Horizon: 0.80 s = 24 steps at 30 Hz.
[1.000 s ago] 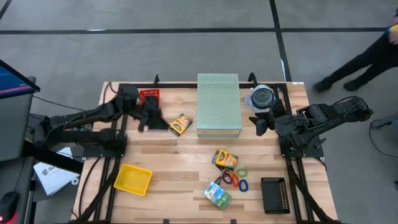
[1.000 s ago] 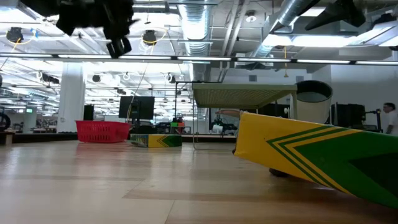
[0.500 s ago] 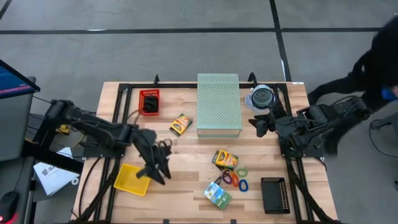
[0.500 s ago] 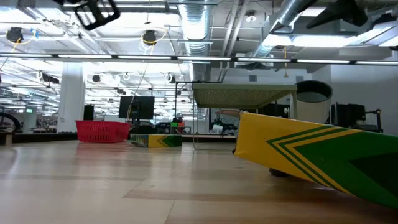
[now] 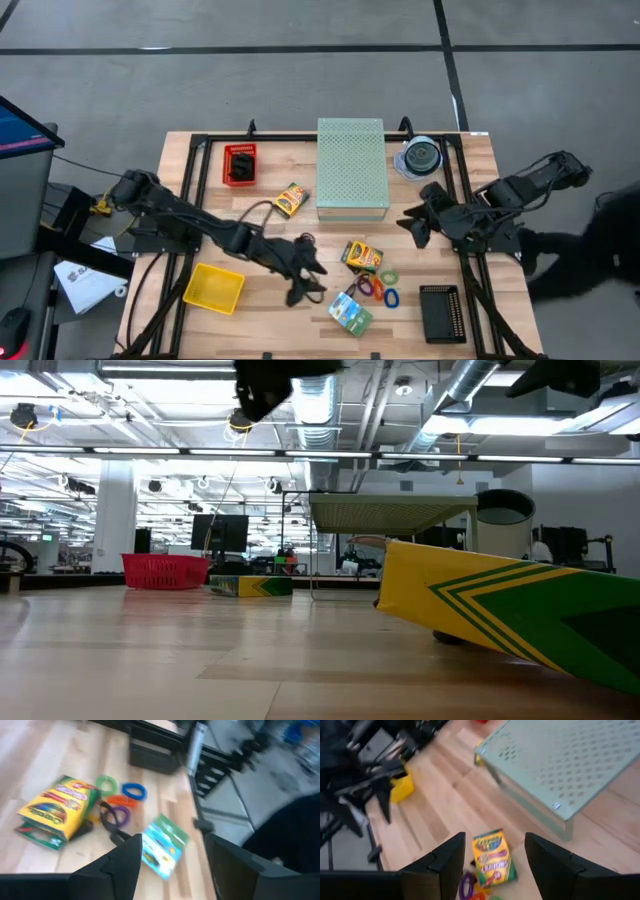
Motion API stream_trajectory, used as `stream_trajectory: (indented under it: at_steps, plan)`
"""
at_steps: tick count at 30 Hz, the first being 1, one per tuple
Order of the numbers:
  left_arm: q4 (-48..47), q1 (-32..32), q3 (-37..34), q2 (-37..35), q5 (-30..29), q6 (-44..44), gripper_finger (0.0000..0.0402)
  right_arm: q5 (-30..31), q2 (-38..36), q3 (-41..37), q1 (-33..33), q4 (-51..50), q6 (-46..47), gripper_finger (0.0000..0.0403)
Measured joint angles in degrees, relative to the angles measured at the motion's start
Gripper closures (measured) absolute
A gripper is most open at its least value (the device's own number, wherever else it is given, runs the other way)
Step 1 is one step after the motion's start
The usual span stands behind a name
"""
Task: Pick & Place Office Desk Supplies
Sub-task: Put the black rubber band into the red bin
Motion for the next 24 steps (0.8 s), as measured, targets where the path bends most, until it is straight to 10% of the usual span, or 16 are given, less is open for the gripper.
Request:
stream_trajectory:
  at_steps: [16,24]
  plan:
    - [-2.3,-1.7,17.7,23.7,-18.0,-4.9,0.0156,1.4,-0.5,0.0,7.0,-1.7,-5.3,0.0201]
    - [-2.9,-1.2,18.1,28.6,-18.2,-10.0,0.0156,1.4,-0.5,0.0,9.4,-2.1,-5.3,0.0201]
